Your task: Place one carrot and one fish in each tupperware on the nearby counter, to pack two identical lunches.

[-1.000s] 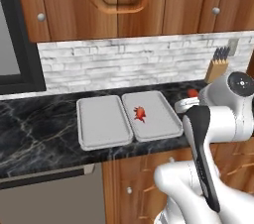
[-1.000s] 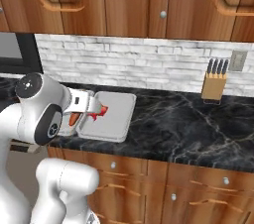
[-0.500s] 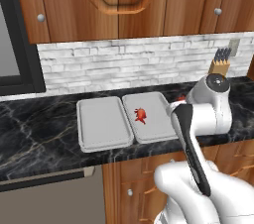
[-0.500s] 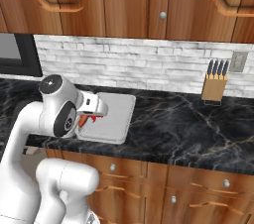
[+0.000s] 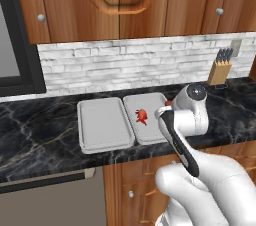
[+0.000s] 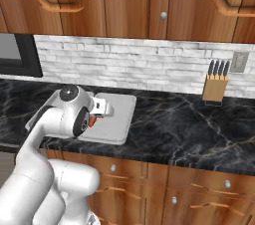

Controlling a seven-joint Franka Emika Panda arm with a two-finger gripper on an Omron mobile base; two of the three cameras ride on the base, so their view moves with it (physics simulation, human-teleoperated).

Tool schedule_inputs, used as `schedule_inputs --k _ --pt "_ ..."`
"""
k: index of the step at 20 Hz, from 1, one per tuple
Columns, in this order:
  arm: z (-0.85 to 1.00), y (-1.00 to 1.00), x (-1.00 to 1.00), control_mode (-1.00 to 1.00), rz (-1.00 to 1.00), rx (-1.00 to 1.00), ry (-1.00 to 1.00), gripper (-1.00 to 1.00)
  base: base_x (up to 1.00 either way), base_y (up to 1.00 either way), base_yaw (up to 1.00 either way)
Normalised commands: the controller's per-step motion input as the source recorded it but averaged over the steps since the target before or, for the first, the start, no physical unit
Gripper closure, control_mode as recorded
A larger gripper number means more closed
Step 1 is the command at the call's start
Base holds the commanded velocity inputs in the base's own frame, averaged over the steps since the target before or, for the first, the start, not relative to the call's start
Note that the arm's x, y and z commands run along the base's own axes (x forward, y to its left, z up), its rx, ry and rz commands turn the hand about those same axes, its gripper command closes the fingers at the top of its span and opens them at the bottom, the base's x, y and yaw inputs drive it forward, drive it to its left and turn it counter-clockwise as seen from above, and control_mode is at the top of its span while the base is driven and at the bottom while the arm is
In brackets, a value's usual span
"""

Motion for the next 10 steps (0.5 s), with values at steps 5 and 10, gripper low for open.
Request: schedule_inputs --k 5,10 --pt "-0.36 0.03 0.78 -1.0 0.02 0.0 0.07 1.0 0.0 0.0 0.0" --pt "-0.31 0.0 0.71 -1.0 0.02 0.0 0.14 -1.0 0.0 0.0 0.0"
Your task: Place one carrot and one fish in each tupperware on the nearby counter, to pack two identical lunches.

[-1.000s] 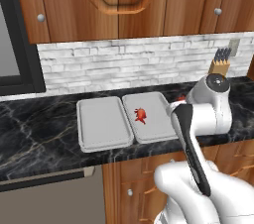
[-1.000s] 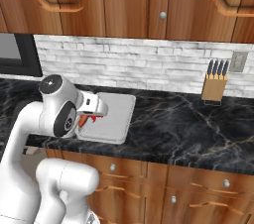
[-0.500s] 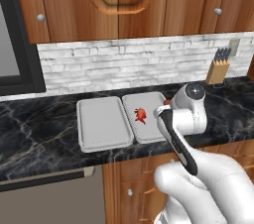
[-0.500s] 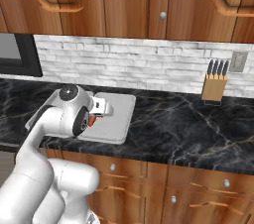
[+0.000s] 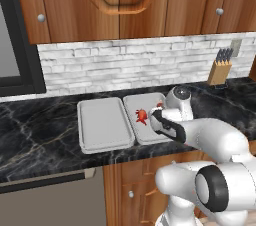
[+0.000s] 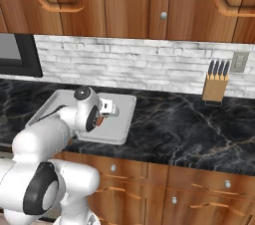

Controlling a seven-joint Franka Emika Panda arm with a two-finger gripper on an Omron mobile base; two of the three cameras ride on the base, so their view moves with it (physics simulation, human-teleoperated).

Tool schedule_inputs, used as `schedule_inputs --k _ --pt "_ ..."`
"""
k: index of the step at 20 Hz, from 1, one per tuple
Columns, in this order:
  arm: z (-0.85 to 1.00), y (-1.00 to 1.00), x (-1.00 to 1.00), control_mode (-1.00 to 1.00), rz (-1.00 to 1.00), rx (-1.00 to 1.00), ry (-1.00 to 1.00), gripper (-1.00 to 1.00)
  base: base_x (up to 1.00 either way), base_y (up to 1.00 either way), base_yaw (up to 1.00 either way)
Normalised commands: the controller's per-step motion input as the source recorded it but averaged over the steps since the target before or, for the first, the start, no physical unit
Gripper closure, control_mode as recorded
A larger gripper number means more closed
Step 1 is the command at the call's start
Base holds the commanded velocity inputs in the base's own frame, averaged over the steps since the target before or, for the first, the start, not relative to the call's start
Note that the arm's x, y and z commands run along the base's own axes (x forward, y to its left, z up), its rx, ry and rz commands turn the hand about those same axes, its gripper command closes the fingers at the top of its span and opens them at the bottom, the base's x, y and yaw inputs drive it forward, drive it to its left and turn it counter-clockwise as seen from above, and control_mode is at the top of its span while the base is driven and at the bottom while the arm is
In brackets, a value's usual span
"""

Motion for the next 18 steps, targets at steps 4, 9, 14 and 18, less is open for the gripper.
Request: schedule_inputs --k 4,9,14,18 --pt "-0.31 0.0 0.64 -1.0 0.0 0.0 0.18 -1.0 0.0 0.0 0.0" --pt "-0.15 0.0 0.32 -1.0 0.0 0.0 0.12 -1.0 0.0 0.0 0.0" --pt "0.25 -0.2 -0.95 -1.0 0.0 0.0 0.0 -1.0 0.0 0.0 0.0" --pt "0.47 -0.23 -1.0 -1.0 0.0 0.0 -0.08 -1.0 0.0 0.0 0.0"
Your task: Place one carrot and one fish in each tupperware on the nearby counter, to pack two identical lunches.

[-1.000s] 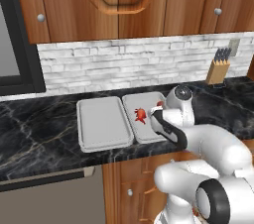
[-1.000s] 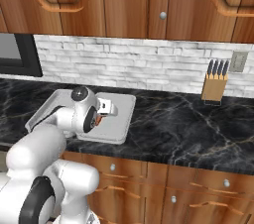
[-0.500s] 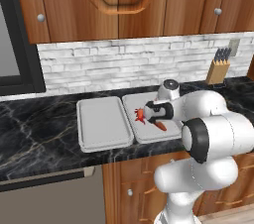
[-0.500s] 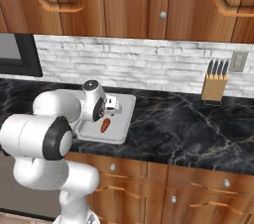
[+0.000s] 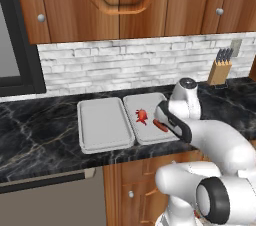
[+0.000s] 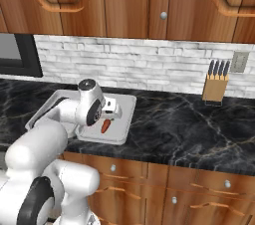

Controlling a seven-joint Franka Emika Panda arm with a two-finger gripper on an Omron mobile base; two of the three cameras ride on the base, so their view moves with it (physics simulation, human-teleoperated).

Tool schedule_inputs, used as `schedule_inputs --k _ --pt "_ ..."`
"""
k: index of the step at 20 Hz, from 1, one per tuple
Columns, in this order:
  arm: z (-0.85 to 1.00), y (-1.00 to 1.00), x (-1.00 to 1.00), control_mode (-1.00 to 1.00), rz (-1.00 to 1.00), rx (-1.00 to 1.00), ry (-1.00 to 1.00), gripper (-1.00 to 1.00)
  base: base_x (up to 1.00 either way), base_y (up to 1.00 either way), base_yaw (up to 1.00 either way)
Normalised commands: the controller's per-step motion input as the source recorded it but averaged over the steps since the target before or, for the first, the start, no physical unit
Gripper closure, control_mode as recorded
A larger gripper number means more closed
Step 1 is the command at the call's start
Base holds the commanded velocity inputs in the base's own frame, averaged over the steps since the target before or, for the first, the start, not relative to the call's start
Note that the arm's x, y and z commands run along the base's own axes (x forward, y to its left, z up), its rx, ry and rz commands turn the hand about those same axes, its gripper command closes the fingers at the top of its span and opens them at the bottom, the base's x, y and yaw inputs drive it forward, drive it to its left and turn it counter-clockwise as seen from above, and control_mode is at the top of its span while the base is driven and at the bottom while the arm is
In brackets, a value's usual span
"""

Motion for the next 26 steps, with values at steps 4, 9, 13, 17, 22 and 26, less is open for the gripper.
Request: schedule_inputs --k 4,9,13,17,22,26 --pt "0.91 -0.01 -1.0 -1.0 0.0 -0.01 -0.24 -1.0 0.0 0.0 0.0" --pt "0.99 0.0 -1.0 -1.0 0.0 -0.04 -0.24 -1.0 0.0 0.0 0.0" --pt "0.49 0.0 -0.75 1.0 0.0 -0.04 -0.04 -1.0 -0.25 -0.03 0.0" --pt "0.0 0.0 0.0 1.0 0.0 0.0 0.0 -1.0 -0.86 -0.8 0.0" --pt "0.0 0.0 0.0 1.0 0.0 0.0 0.0 -1.0 -0.39 -1.0 0.0" --pt "0.0 0.0 0.0 1.0 0.0 0.0 0.0 -1.0 -0.28 -1.0 -0.01"
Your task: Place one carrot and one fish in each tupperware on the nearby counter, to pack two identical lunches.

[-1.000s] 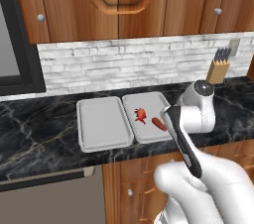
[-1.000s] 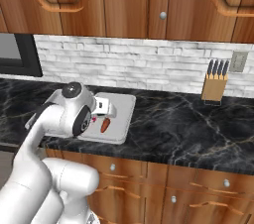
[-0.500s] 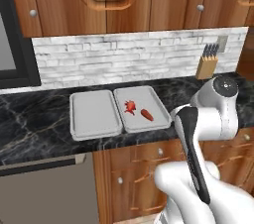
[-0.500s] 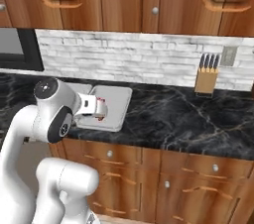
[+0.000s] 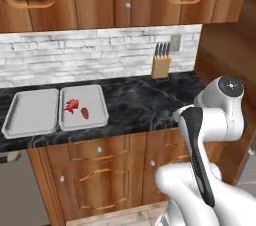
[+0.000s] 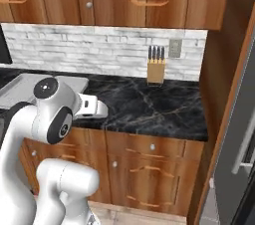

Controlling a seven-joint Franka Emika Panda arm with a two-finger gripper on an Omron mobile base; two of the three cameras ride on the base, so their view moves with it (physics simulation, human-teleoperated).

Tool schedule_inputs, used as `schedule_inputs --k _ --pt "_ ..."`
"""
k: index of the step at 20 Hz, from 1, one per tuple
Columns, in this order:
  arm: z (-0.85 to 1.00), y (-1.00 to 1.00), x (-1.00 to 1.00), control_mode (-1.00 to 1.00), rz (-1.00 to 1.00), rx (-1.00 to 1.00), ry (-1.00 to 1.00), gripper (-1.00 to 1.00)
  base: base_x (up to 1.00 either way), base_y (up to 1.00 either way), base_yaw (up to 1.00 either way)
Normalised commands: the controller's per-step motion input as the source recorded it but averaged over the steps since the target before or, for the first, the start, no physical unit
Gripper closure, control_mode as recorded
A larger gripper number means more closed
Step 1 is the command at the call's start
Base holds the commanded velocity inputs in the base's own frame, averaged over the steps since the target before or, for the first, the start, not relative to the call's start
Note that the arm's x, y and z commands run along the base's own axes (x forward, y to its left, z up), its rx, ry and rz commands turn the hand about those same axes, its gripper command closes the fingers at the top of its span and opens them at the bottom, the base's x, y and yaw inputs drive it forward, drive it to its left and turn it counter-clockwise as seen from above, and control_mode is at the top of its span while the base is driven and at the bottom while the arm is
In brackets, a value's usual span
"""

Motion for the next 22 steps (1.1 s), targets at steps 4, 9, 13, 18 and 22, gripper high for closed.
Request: schedule_inputs --k 4,9,13,18,22 --pt "0.0 0.0 0.0 1.0 0.0 0.0 0.0 -1.0 -0.75 -0.66 0.0" --pt "0.0 0.0 0.0 1.0 0.0 0.0 0.0 -1.0 -1.0 -0.17 0.0" --pt "0.0 0.0 0.0 1.0 0.0 0.0 0.0 -1.0 -1.0 -0.4 0.0" --pt "0.0 0.0 0.0 1.0 0.0 0.0 0.0 -1.0 -0.38 -0.97 -0.04" --pt "0.0 0.0 0.0 1.0 0.0 0.0 0.0 -1.0 0.0 -1.0 -0.05"
